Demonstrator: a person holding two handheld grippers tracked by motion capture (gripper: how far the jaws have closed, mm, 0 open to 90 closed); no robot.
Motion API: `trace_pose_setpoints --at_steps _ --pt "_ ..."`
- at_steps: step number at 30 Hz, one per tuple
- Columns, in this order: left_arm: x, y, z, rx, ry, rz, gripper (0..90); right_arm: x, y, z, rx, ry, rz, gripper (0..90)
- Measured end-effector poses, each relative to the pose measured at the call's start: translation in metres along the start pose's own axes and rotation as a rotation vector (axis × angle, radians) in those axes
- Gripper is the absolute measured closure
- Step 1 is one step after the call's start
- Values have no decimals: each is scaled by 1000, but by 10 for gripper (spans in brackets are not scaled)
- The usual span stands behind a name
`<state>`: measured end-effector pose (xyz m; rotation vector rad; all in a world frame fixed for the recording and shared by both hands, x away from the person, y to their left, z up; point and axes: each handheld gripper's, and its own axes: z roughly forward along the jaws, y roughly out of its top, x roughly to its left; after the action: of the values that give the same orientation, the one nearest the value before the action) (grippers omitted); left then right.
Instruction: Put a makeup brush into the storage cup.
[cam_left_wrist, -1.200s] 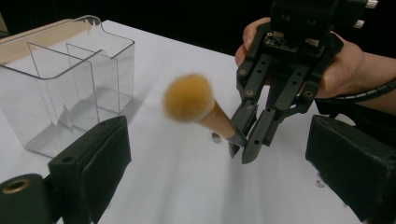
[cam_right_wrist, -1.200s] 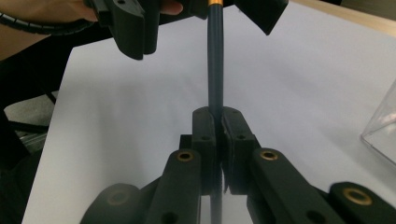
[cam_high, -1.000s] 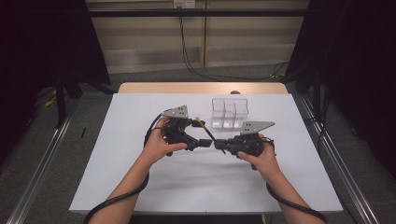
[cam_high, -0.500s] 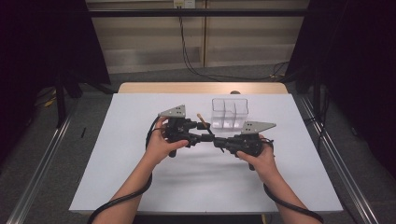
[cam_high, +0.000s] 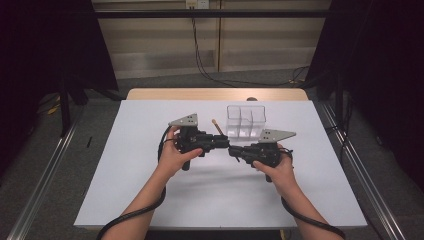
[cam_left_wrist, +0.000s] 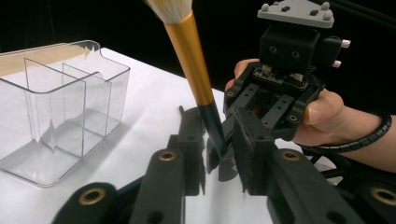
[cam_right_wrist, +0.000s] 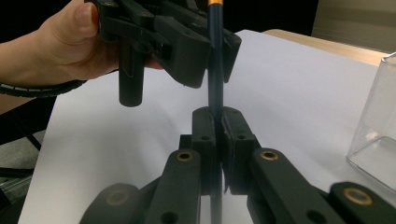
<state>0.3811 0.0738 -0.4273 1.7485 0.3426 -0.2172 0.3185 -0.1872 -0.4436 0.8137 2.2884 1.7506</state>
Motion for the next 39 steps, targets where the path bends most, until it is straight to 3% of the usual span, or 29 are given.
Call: trace_pose_setpoints --at_steps 6,13,20,29,35,39 --pt "0 -1 1 -40 -21 -33 817 3 1 3 -4 -4 -3 849" --pt "-2 -2 5 -47 -17 -30 830 3 -1 6 -1 -2 11 849" --pt "-3 -4 7 -50 -9 -4 831 3 -3 9 1 11 32 845" --pt "-4 -4 7 -56 -5 13 833 4 -2 9 4 4 21 818" --pt "-4 -1 2 -62 11 28 833 3 -1 4 3 -16 18 664" --pt "-4 0 -1 -56 26 35 833 1 1 0 5 -26 39 434"
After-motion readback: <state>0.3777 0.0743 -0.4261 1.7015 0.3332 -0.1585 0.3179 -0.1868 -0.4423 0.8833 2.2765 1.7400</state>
